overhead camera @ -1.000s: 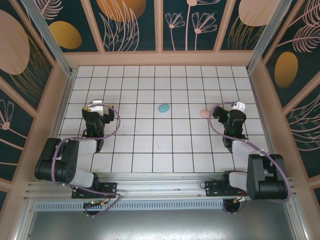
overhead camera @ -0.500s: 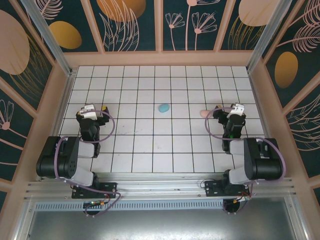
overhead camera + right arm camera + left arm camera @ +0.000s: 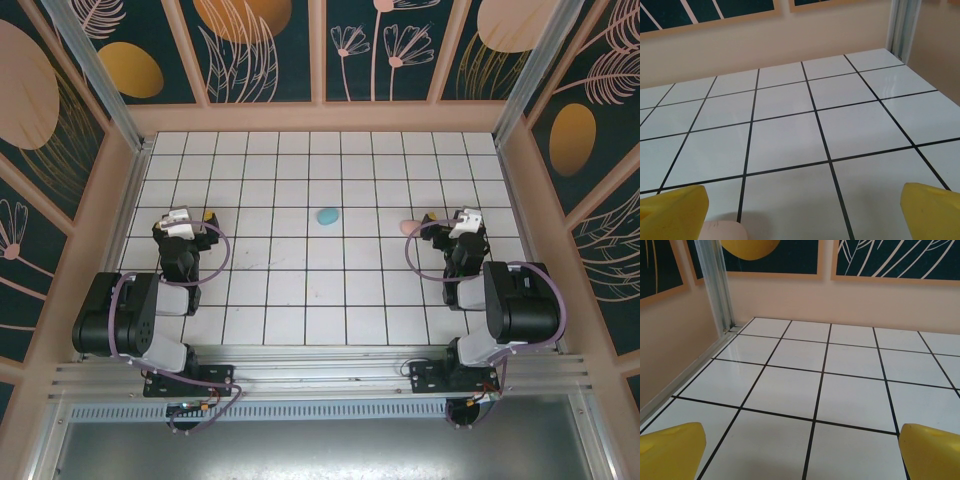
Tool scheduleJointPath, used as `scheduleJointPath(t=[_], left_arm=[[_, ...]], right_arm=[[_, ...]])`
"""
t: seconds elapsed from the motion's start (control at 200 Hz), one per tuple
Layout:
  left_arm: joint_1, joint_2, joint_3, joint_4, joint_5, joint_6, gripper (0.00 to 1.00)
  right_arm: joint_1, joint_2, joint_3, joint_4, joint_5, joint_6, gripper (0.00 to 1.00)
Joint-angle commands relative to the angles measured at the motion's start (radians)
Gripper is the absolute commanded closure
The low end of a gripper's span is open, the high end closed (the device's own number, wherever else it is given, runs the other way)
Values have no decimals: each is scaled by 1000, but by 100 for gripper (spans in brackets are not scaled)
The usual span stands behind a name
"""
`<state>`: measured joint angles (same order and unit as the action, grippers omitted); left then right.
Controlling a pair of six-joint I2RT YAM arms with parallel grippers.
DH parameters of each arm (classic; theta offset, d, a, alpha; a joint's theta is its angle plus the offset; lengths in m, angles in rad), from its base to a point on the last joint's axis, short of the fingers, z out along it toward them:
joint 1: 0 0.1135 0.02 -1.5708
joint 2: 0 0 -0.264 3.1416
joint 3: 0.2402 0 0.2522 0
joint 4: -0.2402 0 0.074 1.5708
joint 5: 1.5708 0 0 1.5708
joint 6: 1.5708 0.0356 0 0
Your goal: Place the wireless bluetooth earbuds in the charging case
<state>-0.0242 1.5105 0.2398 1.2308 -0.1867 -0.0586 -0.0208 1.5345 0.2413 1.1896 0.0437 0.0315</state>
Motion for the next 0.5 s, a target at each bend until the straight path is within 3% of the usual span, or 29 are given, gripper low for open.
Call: scheduleJointPath(t=[0.0, 0.495], left_arm=[[4, 11, -9, 56, 13, -14, 1], [3, 10, -10, 56, 14, -14, 1]], right_arm=[[-6, 6, -8, 58, -24, -10, 1], [-8, 7, -5, 54, -24, -10, 1]])
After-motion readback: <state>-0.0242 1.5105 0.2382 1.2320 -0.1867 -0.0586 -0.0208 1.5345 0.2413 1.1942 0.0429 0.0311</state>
